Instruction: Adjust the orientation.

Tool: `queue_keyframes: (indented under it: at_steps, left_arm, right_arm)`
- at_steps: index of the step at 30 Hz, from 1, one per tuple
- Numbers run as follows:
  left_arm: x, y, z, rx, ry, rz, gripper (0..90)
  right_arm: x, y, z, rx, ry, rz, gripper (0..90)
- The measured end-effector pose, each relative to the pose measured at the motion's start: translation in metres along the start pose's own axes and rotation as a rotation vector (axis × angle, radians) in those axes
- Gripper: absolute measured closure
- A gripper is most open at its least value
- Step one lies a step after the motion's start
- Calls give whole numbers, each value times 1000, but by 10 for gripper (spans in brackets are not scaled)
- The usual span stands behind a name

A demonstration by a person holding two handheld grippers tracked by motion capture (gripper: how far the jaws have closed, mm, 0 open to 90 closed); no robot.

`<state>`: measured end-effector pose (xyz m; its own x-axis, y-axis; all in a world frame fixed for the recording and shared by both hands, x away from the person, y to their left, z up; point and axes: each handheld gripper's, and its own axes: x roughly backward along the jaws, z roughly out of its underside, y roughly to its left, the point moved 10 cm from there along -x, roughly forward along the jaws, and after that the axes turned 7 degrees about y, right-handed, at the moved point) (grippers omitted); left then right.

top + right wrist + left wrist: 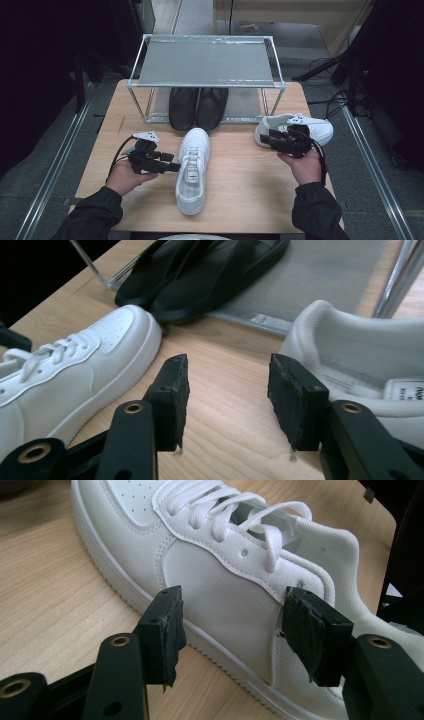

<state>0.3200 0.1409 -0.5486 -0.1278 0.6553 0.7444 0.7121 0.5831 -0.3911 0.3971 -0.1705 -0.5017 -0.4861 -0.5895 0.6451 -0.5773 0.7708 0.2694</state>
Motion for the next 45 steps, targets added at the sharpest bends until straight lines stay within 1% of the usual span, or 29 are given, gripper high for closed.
queue_keyframes:
  at_steps: [2, 6, 7, 12, 13, 14, 16, 19, 21, 23, 24, 26, 28, 29, 30, 31, 32, 34, 36, 39, 41, 45]
  left_arm:
    - [1, 0, 2, -5, 7, -10, 425]
    - [3, 1, 4, 1, -2, -17, 424]
    - [3, 1, 5, 5, -2, -14, 425]
    - [5, 1, 9, 9, 0, -24, 424]
    - [5, 1, 10, 13, 0, -25, 423]
    - [6, 1, 11, 14, -1, -28, 423]
    - [6, 1, 12, 20, -2, -30, 422]
    - [7, 1, 14, 22, -3, -33, 422]
    - [8, 2, 15, 23, -3, -39, 422]
    - [8, 2, 16, 30, -4, -37, 421]
    - [8, 2, 16, 33, -3, -39, 421]
    - [9, 3, 16, 35, -3, -40, 421]
    - [9, 4, 16, 33, -6, -43, 421]
    - [9, 4, 16, 35, -7, -42, 421]
    - [9, 4, 16, 36, -7, -41, 421]
    - [9, 4, 16, 36, -8, -42, 421]
    - [9, 4, 16, 36, -9, -42, 421]
    - [10, 4, 16, 34, -9, -40, 421]
    - [10, 4, 16, 34, -10, -40, 421]
    - [10, 4, 16, 36, -11, -39, 421]
    - [11, 5, 15, 40, -14, -39, 421]
    - [11, 6, 14, 40, -17, -36, 421]
  right_arm:
    - [-1, -5, -1, -7, 2, 11, 523]
    - [-6, -13, -4, -2, 15, 38, 524]
    - [-8, -16, -4, -9, 19, 41, 524]
    - [-20, -29, -5, -30, 47, 61, 527]
    - [-22, -31, -6, -29, 48, 63, 542]
    - [-23, -33, -8, -26, 37, 65, 556]
    - [-25, -37, -12, -46, 26, 66, 540]
    - [-37, -43, -7, -58, 70, 69, 550]
    - [-45, -45, -6, -65, 89, 67, 557]
    - [-53, -46, -6, -64, 113, 75, 572]
    - [-55, -46, -7, -64, 117, 75, 575]
    - [-62, -48, -6, -65, 127, 77, 598]
    - [-68, -49, -4, -76, 145, 69, 630]
    - [-73, -50, -2, -78, 161, 66, 643]
    - [-76, -50, -1, -68, 167, 70, 658]
    - [-78, -51, 1, -56, 184, 86, 677]
    - [-78, -52, 0, -50, 187, 94, 681]
    - [-77, -52, -1, -65, 179, 76, 705]
    - [-77, -50, -1, -62, 180, 55, 750]
    - [-76, -49, -1, -45, 197, 70, 774]
    - [-73, -48, -2, -51, 199, 64, 779]
    - [-65, -48, -6, -57, 174, 56, 786]
